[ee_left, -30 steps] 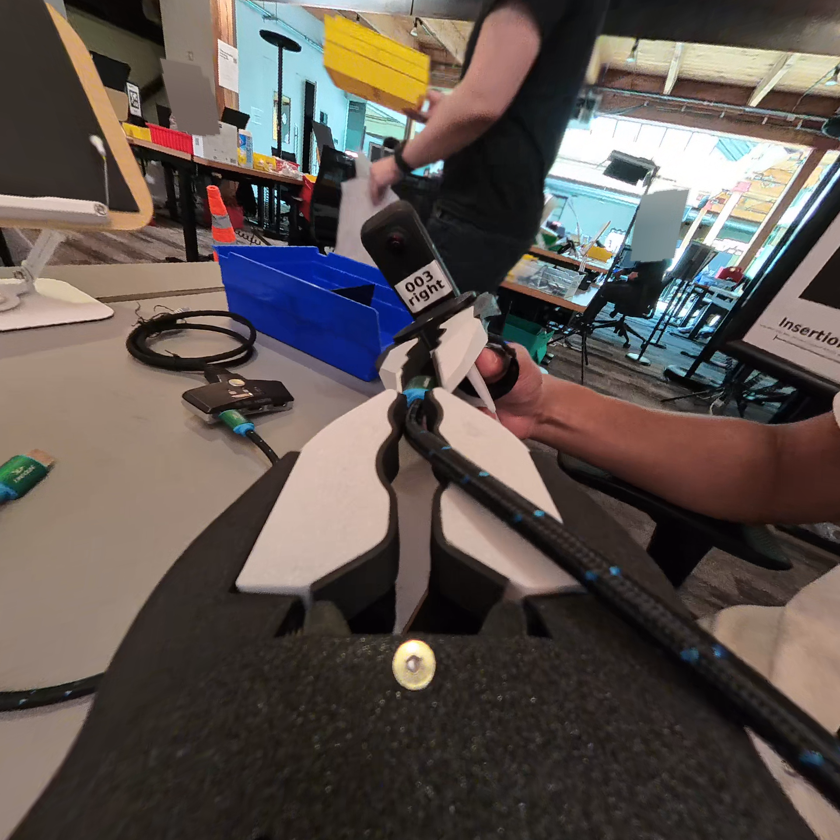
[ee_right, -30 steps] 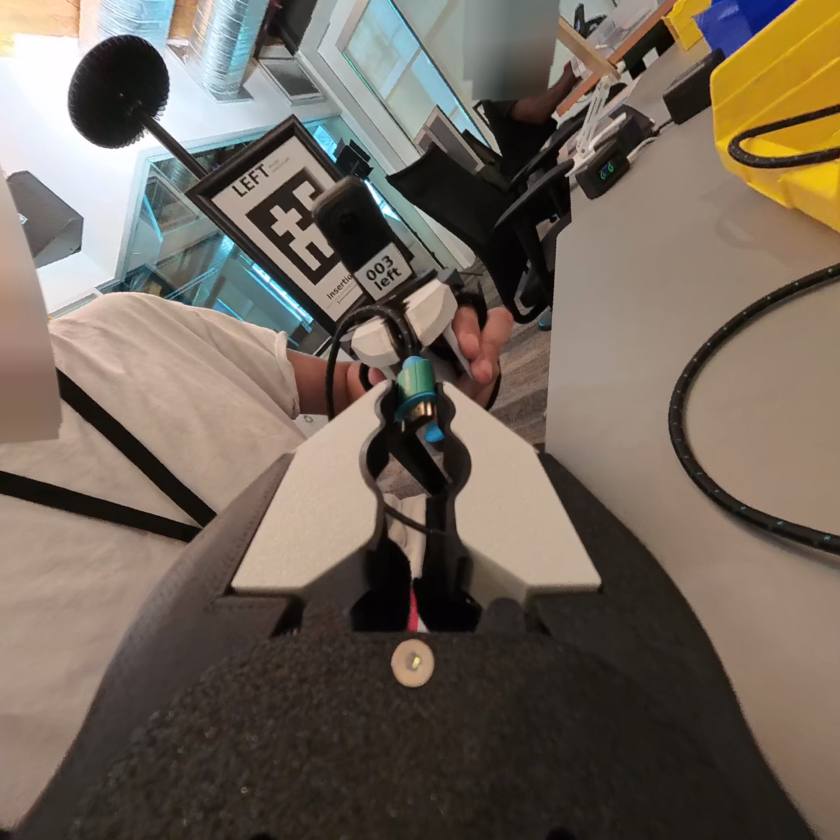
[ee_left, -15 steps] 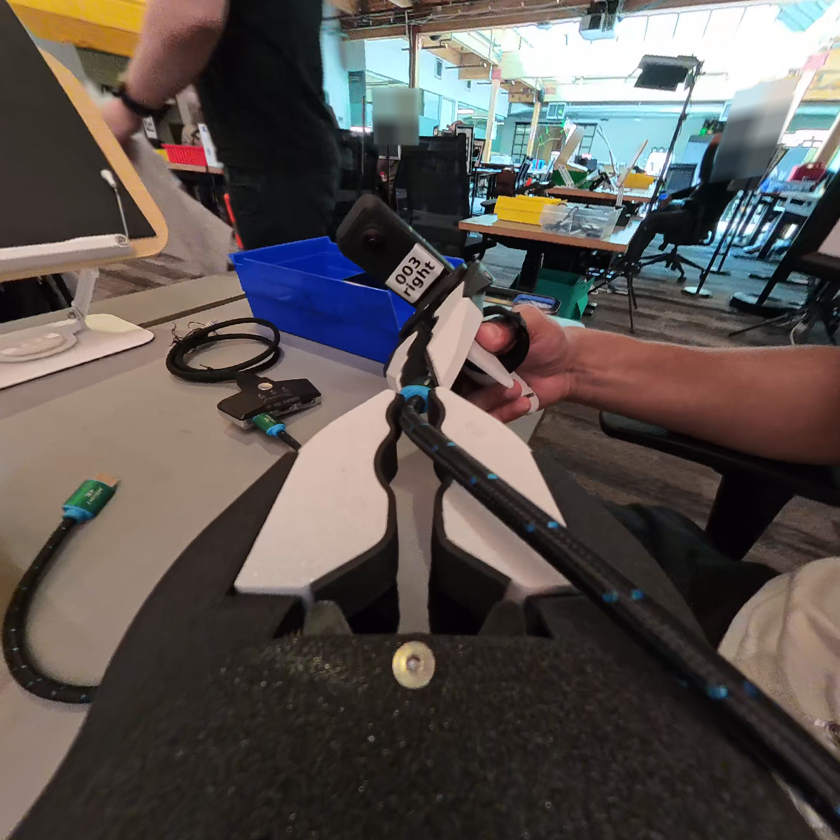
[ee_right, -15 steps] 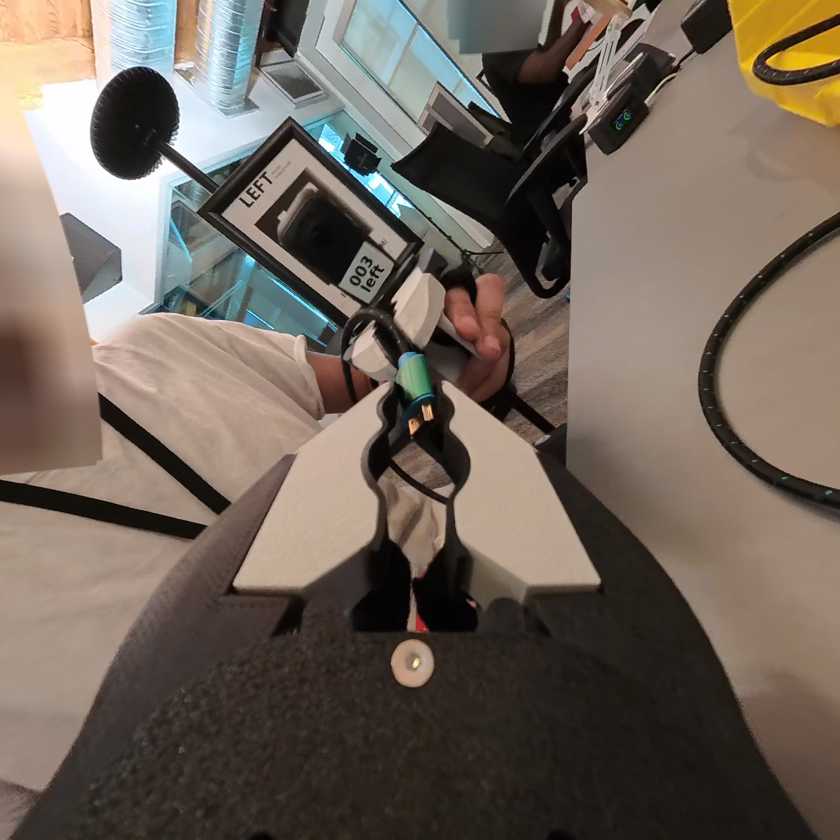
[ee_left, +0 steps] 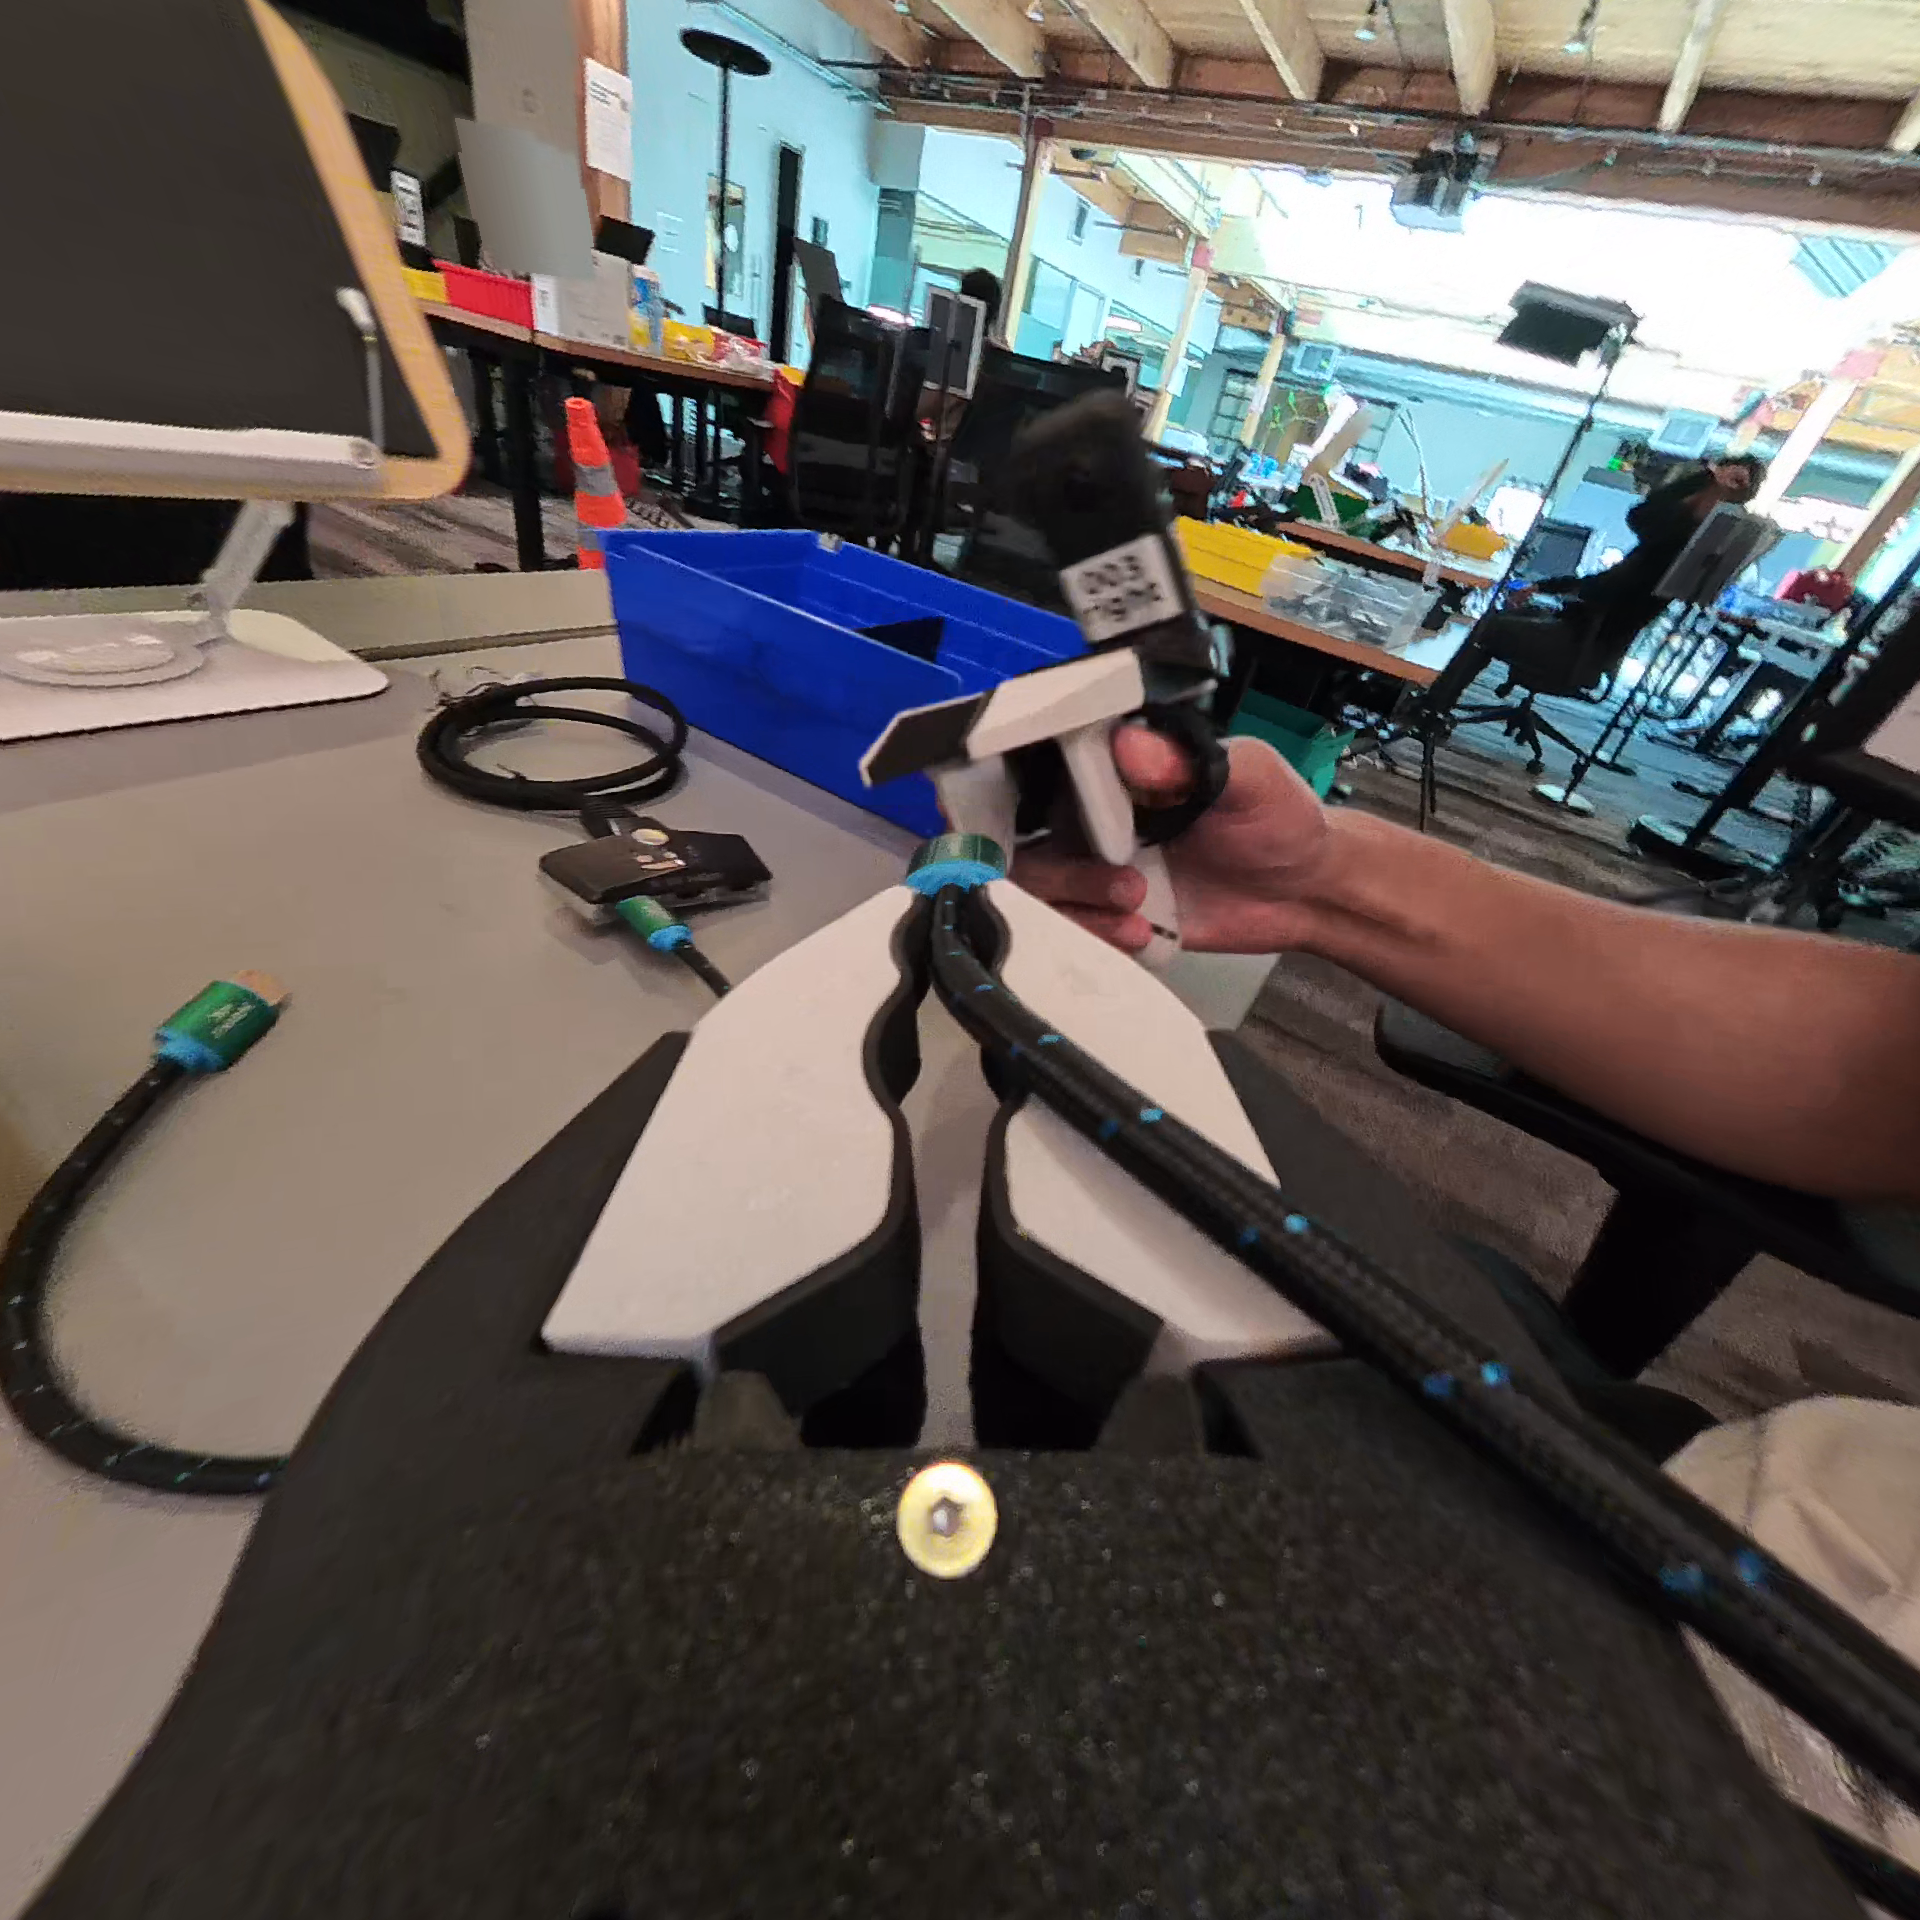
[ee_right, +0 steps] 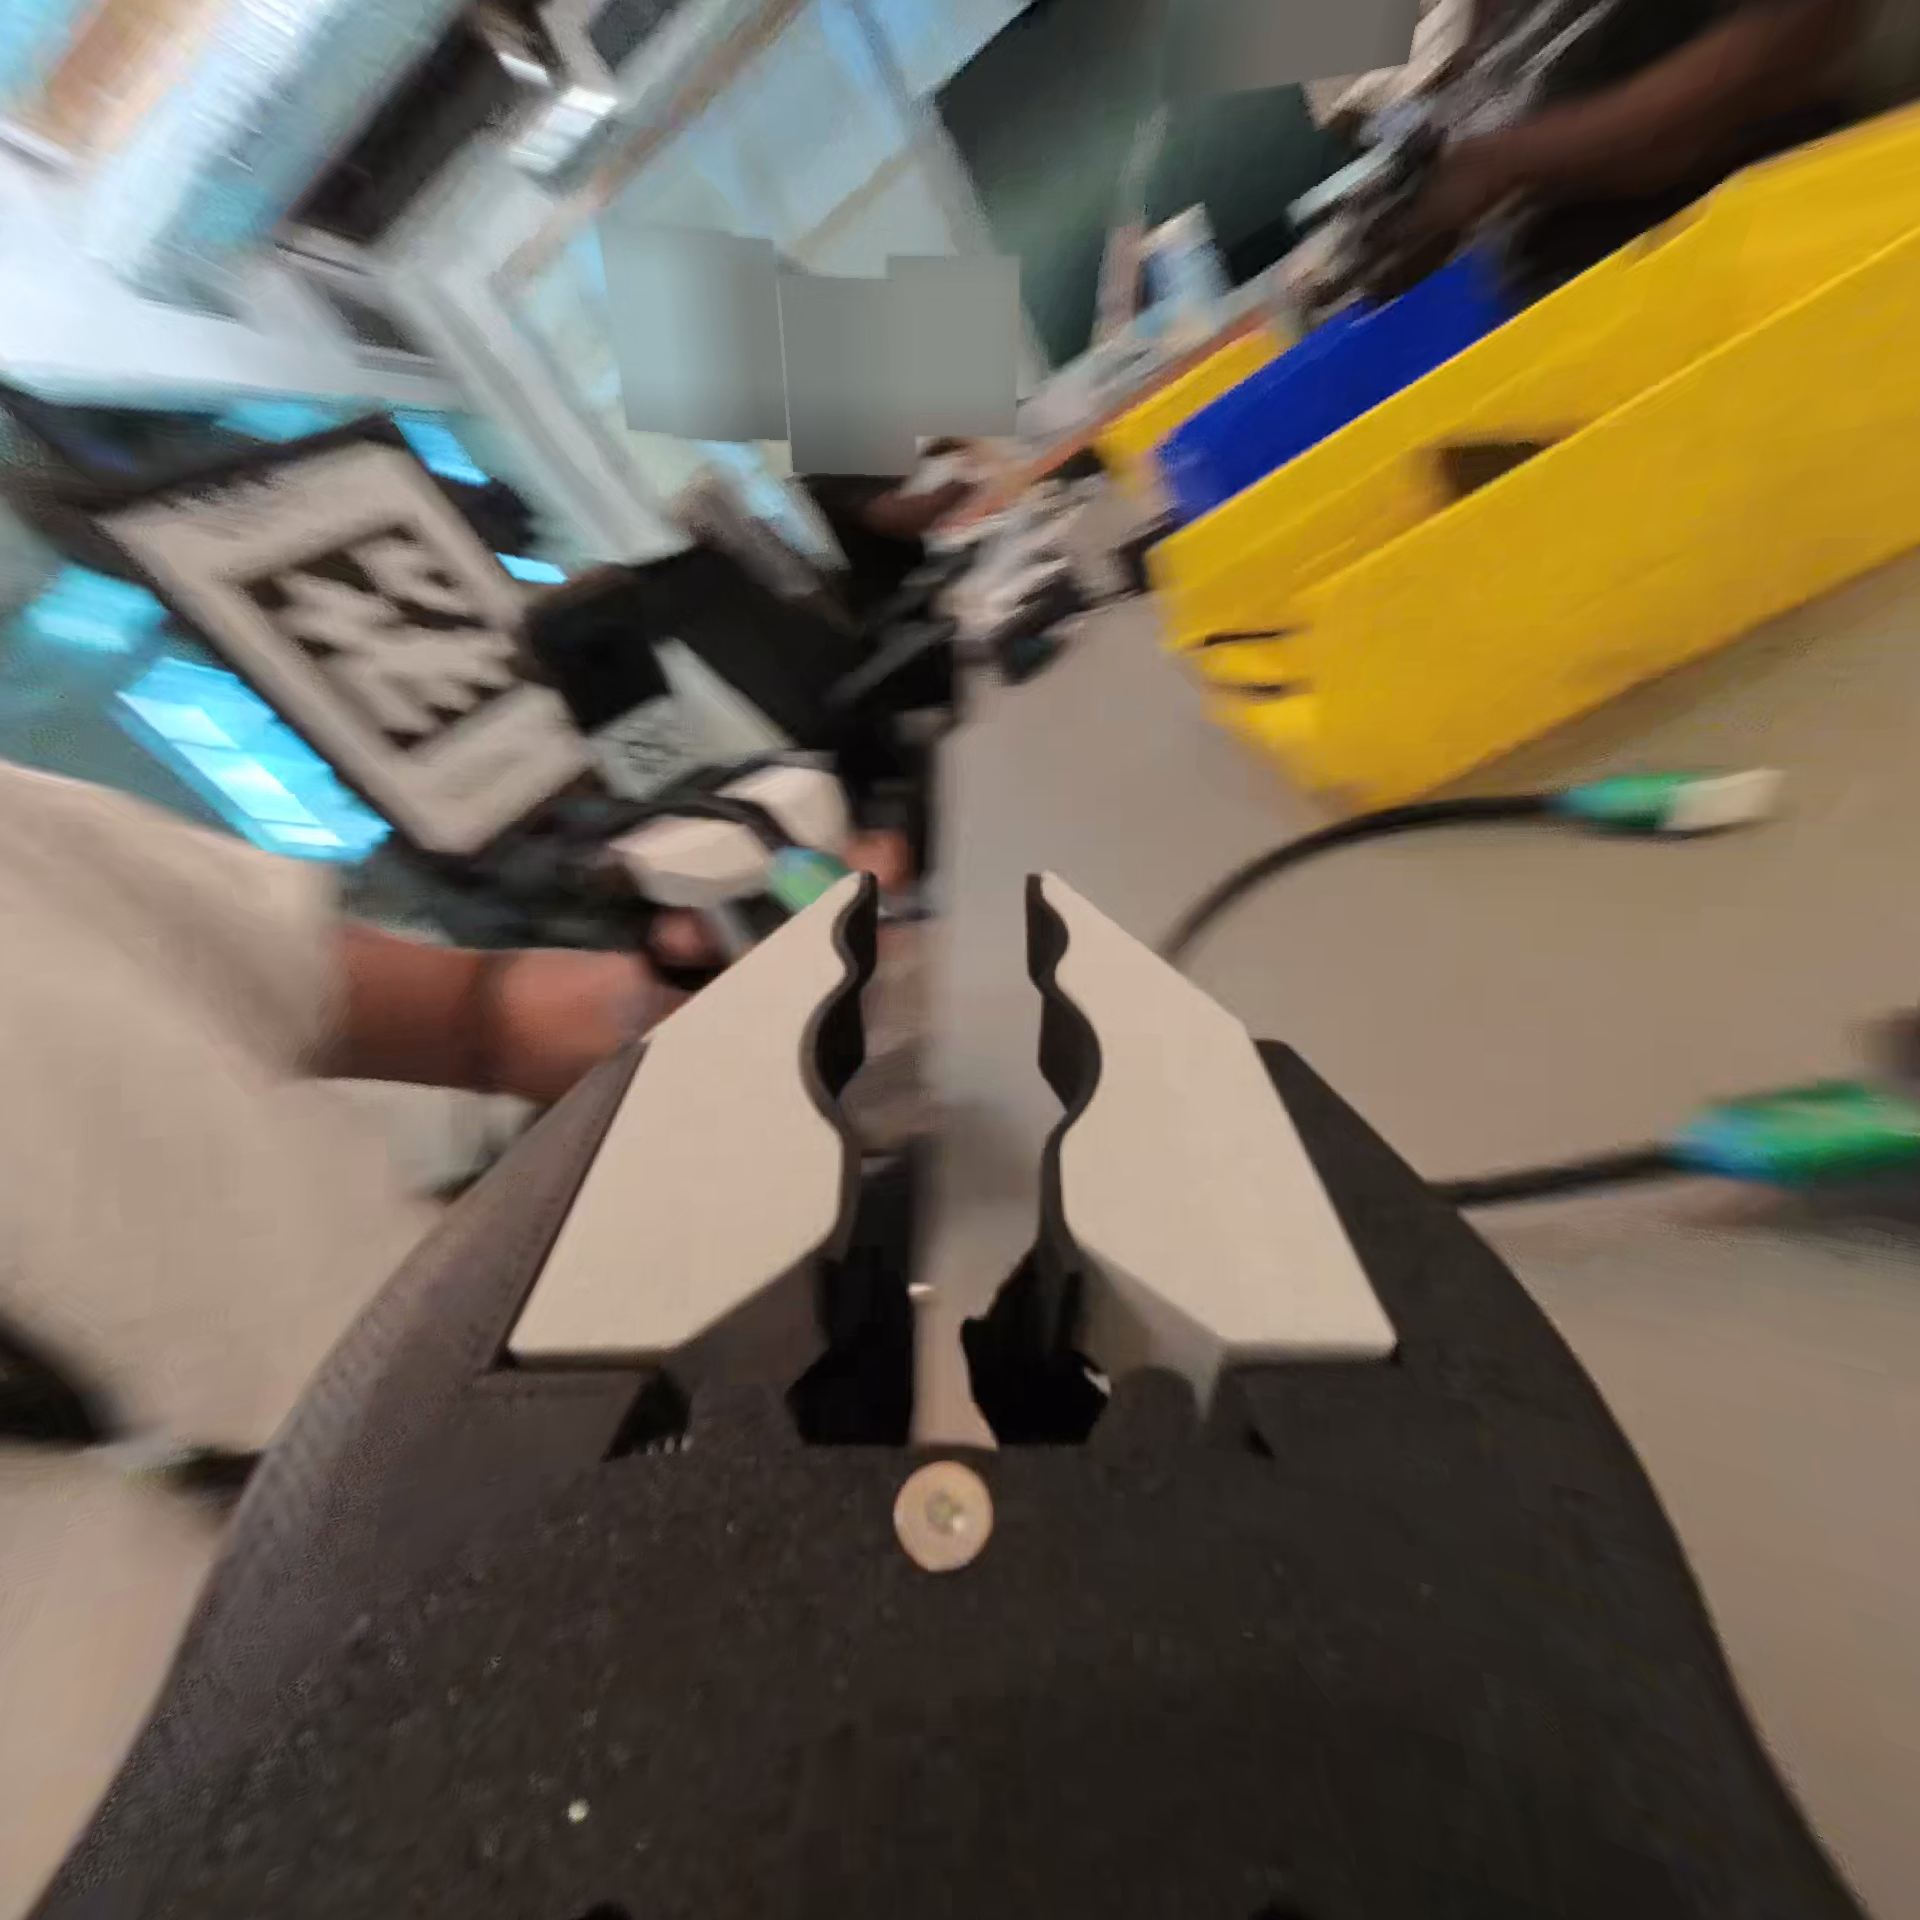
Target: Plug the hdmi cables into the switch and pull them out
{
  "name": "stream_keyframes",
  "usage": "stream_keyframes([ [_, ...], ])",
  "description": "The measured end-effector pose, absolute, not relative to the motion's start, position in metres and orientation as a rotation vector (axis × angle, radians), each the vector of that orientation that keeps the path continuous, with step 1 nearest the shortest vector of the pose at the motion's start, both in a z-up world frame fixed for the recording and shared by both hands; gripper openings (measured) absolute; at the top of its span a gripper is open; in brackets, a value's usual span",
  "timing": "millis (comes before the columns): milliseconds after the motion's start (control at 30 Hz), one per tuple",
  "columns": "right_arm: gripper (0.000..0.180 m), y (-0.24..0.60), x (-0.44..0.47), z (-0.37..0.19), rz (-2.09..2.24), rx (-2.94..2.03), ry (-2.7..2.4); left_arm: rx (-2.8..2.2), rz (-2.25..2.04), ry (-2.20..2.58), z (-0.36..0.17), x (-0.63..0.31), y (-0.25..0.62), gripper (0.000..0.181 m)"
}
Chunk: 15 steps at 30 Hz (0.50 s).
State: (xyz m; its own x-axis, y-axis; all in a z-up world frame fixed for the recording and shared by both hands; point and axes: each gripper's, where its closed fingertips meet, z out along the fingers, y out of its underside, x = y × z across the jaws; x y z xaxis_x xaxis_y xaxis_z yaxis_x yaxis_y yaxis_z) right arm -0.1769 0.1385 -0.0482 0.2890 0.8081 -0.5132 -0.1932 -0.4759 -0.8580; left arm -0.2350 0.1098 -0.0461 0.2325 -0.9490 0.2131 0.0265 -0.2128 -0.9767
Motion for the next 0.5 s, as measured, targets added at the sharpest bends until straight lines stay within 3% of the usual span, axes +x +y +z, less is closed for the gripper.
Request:
stream_keyframes([
  [100, 0.028, 0.187, -0.118, -0.084, 0.644, -1.691, -0.623, -1.505, -1.245, 0.851, -0.048, -0.240, 0.120, 0.007],
  [200, 0.033, 0.208, -0.082, -0.122, 0.311, -1.804, -0.621, -1.517, -1.266, 0.856, -0.052, -0.237, 0.119, 0.007],
  [500, 0.062, 0.239, -0.068, -0.152, 0.349, -2.058, -0.477, -1.432, -1.250, 0.992, -0.049, -0.223, 0.090, 0.007],
])
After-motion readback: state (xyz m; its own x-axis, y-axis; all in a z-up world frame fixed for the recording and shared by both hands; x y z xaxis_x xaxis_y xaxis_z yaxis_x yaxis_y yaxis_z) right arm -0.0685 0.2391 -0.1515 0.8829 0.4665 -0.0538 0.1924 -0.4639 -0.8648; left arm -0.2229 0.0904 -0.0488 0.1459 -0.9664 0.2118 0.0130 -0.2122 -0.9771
